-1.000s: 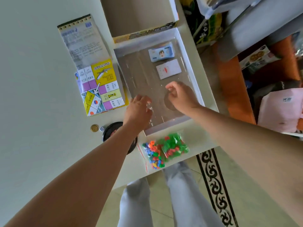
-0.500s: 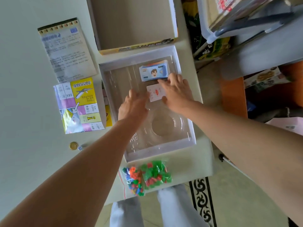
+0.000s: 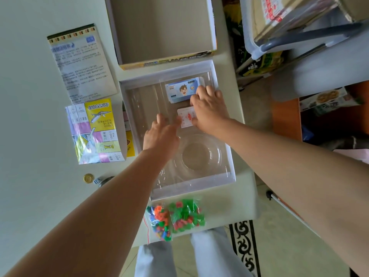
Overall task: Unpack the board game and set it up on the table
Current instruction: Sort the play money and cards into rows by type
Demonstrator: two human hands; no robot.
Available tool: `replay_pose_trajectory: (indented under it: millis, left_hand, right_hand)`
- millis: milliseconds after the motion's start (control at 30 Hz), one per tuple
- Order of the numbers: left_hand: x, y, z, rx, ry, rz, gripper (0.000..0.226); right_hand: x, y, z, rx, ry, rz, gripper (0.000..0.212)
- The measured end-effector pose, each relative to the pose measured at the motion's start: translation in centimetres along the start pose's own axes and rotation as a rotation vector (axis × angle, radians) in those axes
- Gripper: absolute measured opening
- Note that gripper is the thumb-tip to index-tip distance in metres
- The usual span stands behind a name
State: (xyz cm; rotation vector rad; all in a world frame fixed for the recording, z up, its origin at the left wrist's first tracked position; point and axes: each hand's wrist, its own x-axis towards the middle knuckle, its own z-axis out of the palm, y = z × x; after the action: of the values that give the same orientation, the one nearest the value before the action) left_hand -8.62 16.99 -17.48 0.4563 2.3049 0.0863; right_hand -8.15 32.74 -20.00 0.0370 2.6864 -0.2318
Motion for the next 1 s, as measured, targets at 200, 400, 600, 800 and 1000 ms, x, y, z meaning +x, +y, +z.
replay_pose_trajectory:
  millis: [200, 400, 600, 800, 1000]
  left_hand:
    - [0.0, -0.1, 0.1, -0.037, 0.017, -0.002, 0.056]
    - [0.2, -0.1, 0.1, -0.055, 0.024, -0.011, 0.053]
    - [0.1, -0.4, 0.2, -0.087, 0.03, -0.008, 0.047]
    - [0.3, -0.8, 0.4, -0.104, 0.031, 0.016, 0.055]
    - [0.7, -1.1, 0.8, -0.096, 0.031, 0.042, 0.06]
  right_hand:
    - [-0.7, 0.2, 0.4, -0.008, 0.059, -0.052, 0.027]
    - [-1.0, 0.0, 0.8, -0.017, 0.021, -0.025, 0.024]
    - [-1.4, 0.5, 0.8, -0.026, 0.028, -0.075, 0.025]
    - [-2.2, 0.4, 1.5, -0.046, 0.096, -0.047, 0.037]
    - [-1.7, 0.4, 0.9, -0.032, 0.042, -0.057, 0.036]
